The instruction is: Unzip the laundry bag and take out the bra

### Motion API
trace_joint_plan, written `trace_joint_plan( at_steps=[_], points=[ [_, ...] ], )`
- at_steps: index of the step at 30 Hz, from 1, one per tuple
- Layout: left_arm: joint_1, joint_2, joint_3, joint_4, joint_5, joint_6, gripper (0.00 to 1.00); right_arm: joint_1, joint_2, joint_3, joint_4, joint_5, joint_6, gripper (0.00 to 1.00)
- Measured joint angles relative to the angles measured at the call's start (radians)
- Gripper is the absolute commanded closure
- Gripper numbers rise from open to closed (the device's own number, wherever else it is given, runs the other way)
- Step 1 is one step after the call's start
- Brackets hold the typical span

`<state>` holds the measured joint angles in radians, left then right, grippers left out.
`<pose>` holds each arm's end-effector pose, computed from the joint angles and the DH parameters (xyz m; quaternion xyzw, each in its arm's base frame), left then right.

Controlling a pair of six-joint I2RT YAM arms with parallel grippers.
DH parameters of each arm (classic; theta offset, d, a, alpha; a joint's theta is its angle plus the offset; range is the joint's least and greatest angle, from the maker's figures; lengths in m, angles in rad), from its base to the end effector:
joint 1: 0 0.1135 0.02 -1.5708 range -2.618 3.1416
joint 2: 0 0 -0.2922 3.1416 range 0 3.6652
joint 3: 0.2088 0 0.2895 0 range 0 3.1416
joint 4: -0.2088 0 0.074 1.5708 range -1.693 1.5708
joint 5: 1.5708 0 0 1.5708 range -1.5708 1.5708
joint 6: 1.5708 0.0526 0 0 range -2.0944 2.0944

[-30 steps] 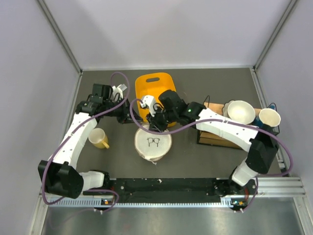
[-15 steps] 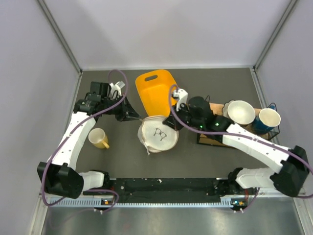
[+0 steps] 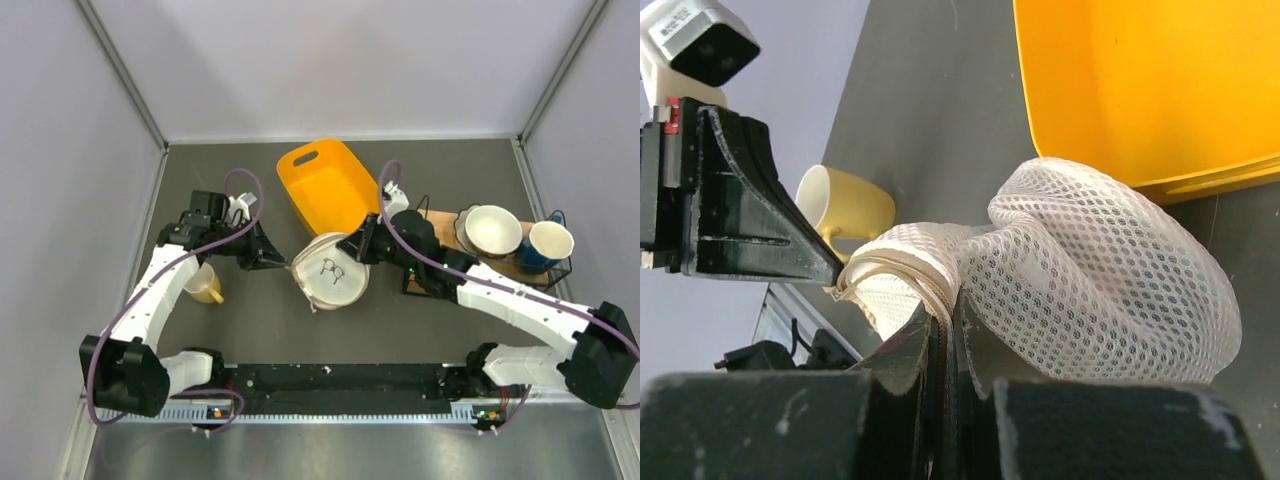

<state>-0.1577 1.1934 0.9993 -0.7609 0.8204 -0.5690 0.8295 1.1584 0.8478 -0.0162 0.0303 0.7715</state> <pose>0.2559 -0.0797 0.2997 -0.0601 0.8802 -0.4540 0.1247 0.2110 0.2281 0.3112 -0.0147 0.8125 0.4096 0.4145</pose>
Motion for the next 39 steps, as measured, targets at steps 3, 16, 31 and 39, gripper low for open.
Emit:
trace_joint_plan(
  at_steps=[3,16,31,39],
  points=[
    [0.001,-0.012,-0.013,-0.005,-0.036,0.010,1.00,0.000,0.040,0.005,-0.003,-0.014,0.025,1.00],
    [0.005,-0.018,0.093,-0.081,-0.130,0.071,1.00,0.056,0.098,0.125,-0.203,0.024,-0.125,0.37],
    [0.005,-0.006,0.092,-0.083,-0.138,0.070,1.00,0.152,0.077,0.121,-0.349,0.078,-0.189,0.53],
    [0.006,-0.006,0.092,-0.082,-0.146,0.070,1.00,0.186,0.082,0.120,-0.349,0.077,-0.176,1.00]
  ],
)
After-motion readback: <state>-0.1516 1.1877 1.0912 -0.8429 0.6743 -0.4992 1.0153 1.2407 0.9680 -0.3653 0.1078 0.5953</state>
